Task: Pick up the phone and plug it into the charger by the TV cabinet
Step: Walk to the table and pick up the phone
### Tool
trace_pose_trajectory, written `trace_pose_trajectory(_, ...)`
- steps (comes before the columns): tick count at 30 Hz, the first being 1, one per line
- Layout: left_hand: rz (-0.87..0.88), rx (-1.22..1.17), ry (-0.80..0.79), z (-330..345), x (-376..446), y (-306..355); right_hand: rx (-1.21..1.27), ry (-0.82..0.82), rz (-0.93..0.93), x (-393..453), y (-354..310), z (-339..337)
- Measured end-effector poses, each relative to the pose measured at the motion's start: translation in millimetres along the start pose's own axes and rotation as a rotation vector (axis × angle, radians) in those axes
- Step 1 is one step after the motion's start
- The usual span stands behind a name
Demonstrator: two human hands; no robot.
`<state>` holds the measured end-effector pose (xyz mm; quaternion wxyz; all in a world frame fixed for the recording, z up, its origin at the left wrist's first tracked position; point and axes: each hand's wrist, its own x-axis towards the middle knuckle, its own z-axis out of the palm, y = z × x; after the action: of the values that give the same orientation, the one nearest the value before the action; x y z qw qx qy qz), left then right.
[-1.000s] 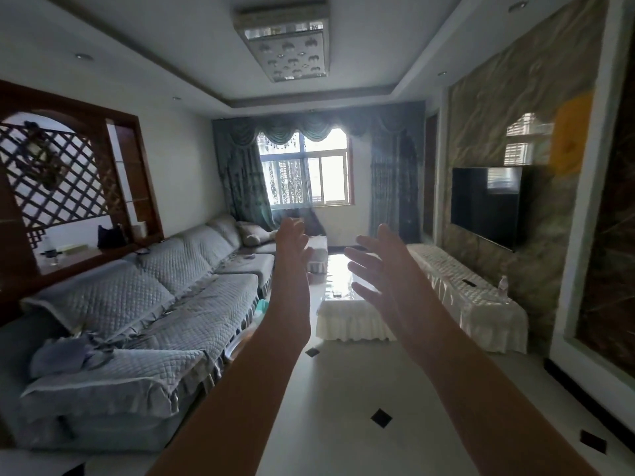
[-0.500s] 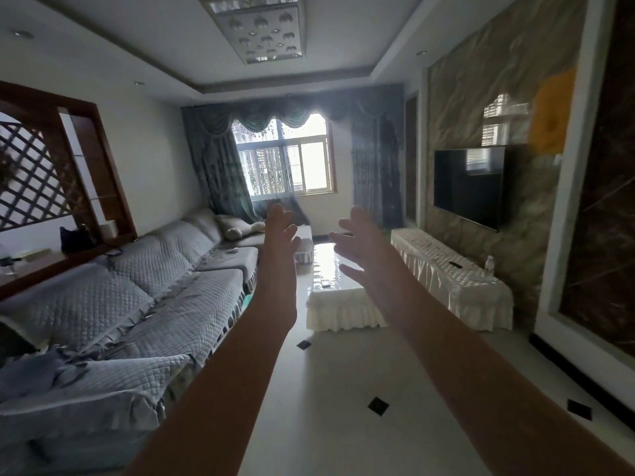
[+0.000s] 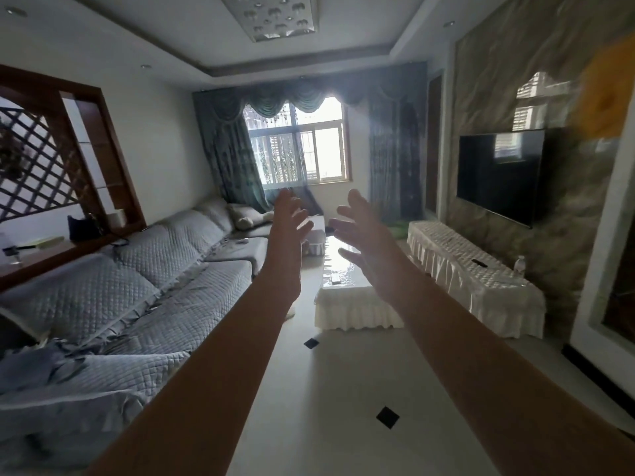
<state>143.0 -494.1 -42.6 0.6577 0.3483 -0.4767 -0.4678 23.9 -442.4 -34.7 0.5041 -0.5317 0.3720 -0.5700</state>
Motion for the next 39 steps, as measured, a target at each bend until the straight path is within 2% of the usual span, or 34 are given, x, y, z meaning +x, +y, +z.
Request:
trace_pose_trajectory(3,-0.044,0.040,0.022,14.6,26.2,-25.7,-0.006,-0.018,0.000,35.0,15.4,-24.2)
trace_pose_trajectory(6,-0.052,0.068,0.107,24.0,46.8,-49.1,0.000,-0.040,0.020,66.3,31.2,-42.9)
trace_pose_trajectory(14,-0.104,0.093,0.242,14.6,86.3,-94.5,0.098,-0.057,0.101,121.2,70.5,-66.5)
trace_pose_trajectory(24,-0.117,-0.100,0.250,-14.1,162.5,-168.3,0.157,-0.001,0.160,219.2,136.5,-50.5)
trace_pose_trajectory(30,-0.099,-0.043,0.233,-50.9,239.5,-197.0,0.099,0.045,0.186,299.3,174.5,-24.9)
trace_pose_trajectory(39,-0.161,0.022,0.180,-79.6,336.6,-229.4,0.026,0.048,0.155,393.7,213.7,-3.4)
